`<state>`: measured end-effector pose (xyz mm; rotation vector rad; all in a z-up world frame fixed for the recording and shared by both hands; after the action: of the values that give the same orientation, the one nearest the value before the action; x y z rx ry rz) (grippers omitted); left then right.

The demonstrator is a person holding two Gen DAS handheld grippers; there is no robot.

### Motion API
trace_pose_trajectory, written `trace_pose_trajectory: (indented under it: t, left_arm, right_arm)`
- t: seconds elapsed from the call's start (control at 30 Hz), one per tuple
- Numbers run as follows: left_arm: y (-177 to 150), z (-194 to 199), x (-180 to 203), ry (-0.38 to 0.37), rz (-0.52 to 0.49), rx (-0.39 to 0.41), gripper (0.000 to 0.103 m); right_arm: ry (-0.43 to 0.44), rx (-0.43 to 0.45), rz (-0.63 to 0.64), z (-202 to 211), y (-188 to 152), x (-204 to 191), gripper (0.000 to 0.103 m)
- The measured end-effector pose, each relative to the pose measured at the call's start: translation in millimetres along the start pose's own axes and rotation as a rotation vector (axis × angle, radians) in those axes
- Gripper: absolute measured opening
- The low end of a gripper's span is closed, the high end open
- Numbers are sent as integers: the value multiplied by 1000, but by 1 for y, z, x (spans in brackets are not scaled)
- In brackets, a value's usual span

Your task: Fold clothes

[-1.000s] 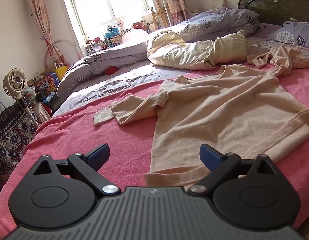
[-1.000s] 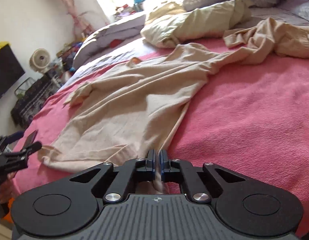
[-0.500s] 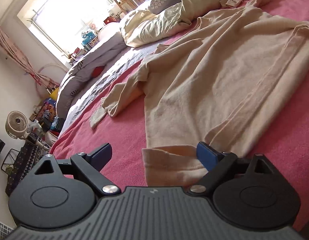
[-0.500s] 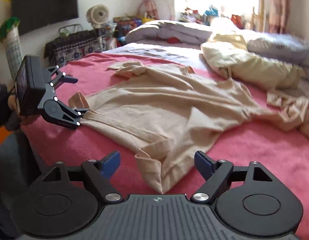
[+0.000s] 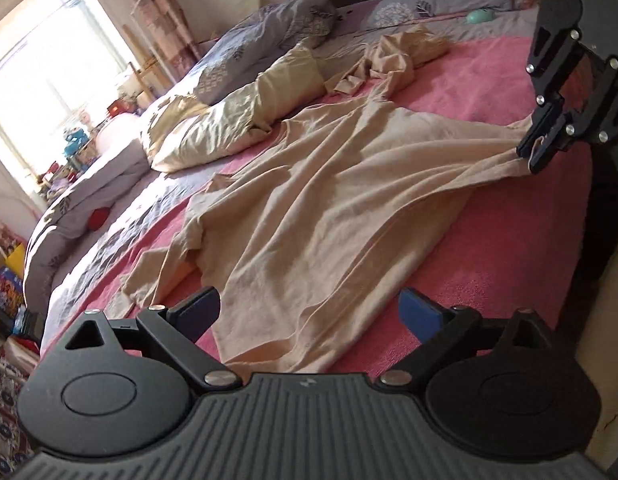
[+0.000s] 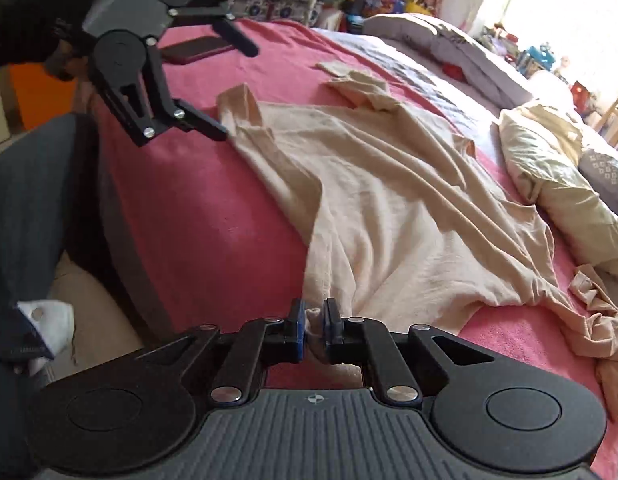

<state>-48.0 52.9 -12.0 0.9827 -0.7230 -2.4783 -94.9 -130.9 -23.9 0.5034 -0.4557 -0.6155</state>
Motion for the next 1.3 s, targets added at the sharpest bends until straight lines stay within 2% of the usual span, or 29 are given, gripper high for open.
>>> trace_pose_trajectory:
  t: [0.13,0.2,0.27,0.33,0.37,0.4,0.57,0.63,0.67,0.7,0.8,0.93,1.03,1.07,1.13,1.17,1.2,1.23,1.27,1.3]
  left_arm:
    - [1,-31,10,-32,-121,-56,98]
    - [1,-46,15,-48,-182,-84,98]
    - [-1,-52,17,-59,-196,-85,98]
    - [-3,-52,16,-67,-177,-84,98]
    - [-3,-51,15,-71,-166,-86,95]
    - [-3,-49,15,-74,-160,-85,94]
    - [-2,-46,16,-53,-147,-84,94]
    - [0,-42,16,-52,-155,-76,94]
    - [2,-39,17,-58,-165,-68,94]
    - [4,-37,17,-65,-175,-58,94]
    - [12,-35,19,-82,-200,-27,96]
    - [23,-51,25,-113,-226,-18,98]
    - [26,-61,34,-131,-242,-24,98]
    - [27,-63,36,-139,-242,-25,95]
    - [28,-60,37,-179,-213,-27,78]
    - [27,-58,37,-203,-198,-34,66]
    - [25,-56,39,-216,-193,-37,59]
    - [24,-53,41,-221,-197,-37,57]
    - [23,-51,44,-214,-207,-36,56]
    - [22,-50,45,-201,-214,-33,58]
  right_arm:
    - [4,-147,116,-12,-28,-9,11]
    - [-3,-163,112,-14,-35,-9,11]
    - [-11,-123,53,-9,-33,-4,14]
    - [-26,-51,-18,-4,-25,2,33]
    - [-37,-13,-41,-2,-20,3,47]
    - [-46,24,-45,-3,-15,2,54]
    - [-91,105,35,-41,22,-19,54]
    - [-90,96,33,-62,35,-20,38]
    - [-94,83,29,-68,39,-18,11]
    - [-98,82,34,-69,42,-17,8]
    - [-96,109,66,-55,46,-13,7]
    - [-17,147,75,-23,43,-11,7]
    - [15,133,71,-16,38,-11,7]
    - [11,120,71,-18,35,-12,7]
    - [4,97,61,-23,31,-11,7]
    - [0,92,49,-25,29,-11,8]
    - [-7,90,37,-27,27,-12,11]
    - [-13,87,25,-28,25,-12,13]
    - [-20,90,21,-30,25,-14,23]
    - [-33,102,23,-31,25,-17,42]
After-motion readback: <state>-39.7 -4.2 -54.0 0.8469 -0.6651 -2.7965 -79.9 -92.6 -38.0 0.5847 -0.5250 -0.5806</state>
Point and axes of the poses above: each gripper's, at about its wrist camera, not at the fingertips, and z roughly against the way its jaws point, x to its right, y to its top, the point moved 4 cm from there along -z, roughly the way its jaws point, and after that the axes turned 3 degrees about -z, right-handed, at the moved point
